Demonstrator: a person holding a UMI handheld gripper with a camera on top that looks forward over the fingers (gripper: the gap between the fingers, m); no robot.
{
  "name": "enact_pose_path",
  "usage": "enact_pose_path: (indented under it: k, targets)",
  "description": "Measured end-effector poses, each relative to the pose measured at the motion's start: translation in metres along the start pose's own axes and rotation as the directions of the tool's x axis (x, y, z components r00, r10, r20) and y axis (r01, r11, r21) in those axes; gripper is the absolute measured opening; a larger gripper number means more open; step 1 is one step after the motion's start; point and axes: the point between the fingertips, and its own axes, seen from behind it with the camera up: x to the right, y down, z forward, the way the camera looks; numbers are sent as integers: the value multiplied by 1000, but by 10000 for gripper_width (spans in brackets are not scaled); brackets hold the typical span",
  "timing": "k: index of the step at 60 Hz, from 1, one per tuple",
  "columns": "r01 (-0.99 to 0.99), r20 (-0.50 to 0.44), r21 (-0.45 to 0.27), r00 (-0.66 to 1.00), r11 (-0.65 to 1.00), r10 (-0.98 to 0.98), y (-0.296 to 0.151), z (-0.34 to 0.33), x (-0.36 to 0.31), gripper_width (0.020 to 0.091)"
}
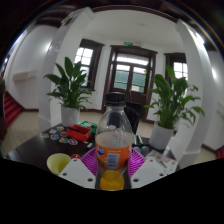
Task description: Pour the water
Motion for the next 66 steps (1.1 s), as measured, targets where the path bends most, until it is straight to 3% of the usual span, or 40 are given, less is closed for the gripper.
enact_pose_path:
  k: [16, 17, 19, 31, 42, 46, 48, 49, 53, 66]
  targets:
    - [-145, 48, 5, 988, 989, 144, 53, 18, -13, 346]
    - [-142, 47, -3, 989, 990, 142, 59, 20, -15, 386]
    - [-137, 51, 40, 990, 990, 135, 55, 18, -13, 351]
    - [-128, 30, 69, 992, 989, 126, 58, 16, -13, 358]
    - [-160, 4, 35, 987, 986, 160, 61, 12, -9, 516]
    - [-197, 6, 8, 980, 980, 197, 64, 3, -10, 701]
    - [-218, 6, 0, 976, 976, 218, 67, -3, -10, 754]
    - [-228, 4, -6, 974, 974, 228, 68, -7, -11, 819]
    - [-264, -11, -27, 965, 964, 263, 76, -29, -10, 857]
    - [-331, -83, -47, 941, 942, 327, 99, -111, -23, 855]
